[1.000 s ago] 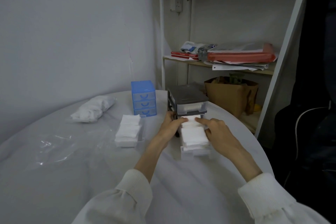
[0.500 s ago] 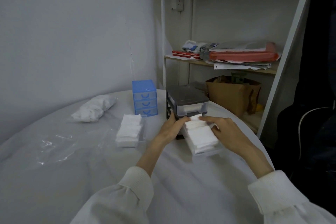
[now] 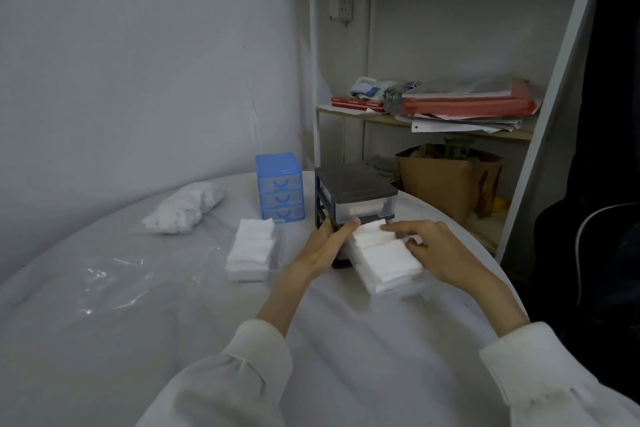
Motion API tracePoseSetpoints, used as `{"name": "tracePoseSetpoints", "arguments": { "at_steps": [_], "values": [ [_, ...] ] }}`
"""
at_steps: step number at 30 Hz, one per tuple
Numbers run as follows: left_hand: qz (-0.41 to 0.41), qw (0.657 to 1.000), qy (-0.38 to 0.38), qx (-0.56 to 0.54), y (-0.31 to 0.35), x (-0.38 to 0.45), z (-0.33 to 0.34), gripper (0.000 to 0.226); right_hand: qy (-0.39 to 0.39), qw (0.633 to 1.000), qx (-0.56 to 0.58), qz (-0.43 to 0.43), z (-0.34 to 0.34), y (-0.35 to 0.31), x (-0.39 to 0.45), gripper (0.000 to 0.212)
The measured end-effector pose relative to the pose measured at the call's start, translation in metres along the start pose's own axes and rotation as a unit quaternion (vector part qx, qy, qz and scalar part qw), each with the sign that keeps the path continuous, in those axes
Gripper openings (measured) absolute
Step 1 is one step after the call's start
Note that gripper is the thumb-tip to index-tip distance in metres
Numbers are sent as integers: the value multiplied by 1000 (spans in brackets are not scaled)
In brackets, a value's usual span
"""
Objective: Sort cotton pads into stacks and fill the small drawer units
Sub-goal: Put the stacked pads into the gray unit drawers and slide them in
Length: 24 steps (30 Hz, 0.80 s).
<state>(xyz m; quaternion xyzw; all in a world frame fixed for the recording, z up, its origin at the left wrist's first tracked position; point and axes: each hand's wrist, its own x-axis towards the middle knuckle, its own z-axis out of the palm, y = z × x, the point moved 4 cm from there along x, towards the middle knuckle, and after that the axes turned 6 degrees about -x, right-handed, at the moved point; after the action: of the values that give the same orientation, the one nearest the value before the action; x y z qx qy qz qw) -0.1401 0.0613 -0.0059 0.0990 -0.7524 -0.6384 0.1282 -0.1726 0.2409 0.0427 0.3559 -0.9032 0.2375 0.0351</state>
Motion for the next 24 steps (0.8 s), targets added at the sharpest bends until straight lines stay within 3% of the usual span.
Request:
{"name": "tracePoseSetpoints", "arguments": {
  "at_steps": [10,15,19,24],
  "values": [
    [-12,1000,-5,-17,0,-2,-1,57,35,999,-14,22,7,-7,3,38],
    [-23,999,-14,-16,2,-2,0,42,58,997,-13,39,13,-10,1,36],
    [-14,1000,-14,-7,2,-5,-2,51,40,999,2,31,10,-7,-1,37],
    [-5,1000,-7,-1,3,-9,0,43,13,1000,-6,15,3,-5,3,35]
  ]
}}
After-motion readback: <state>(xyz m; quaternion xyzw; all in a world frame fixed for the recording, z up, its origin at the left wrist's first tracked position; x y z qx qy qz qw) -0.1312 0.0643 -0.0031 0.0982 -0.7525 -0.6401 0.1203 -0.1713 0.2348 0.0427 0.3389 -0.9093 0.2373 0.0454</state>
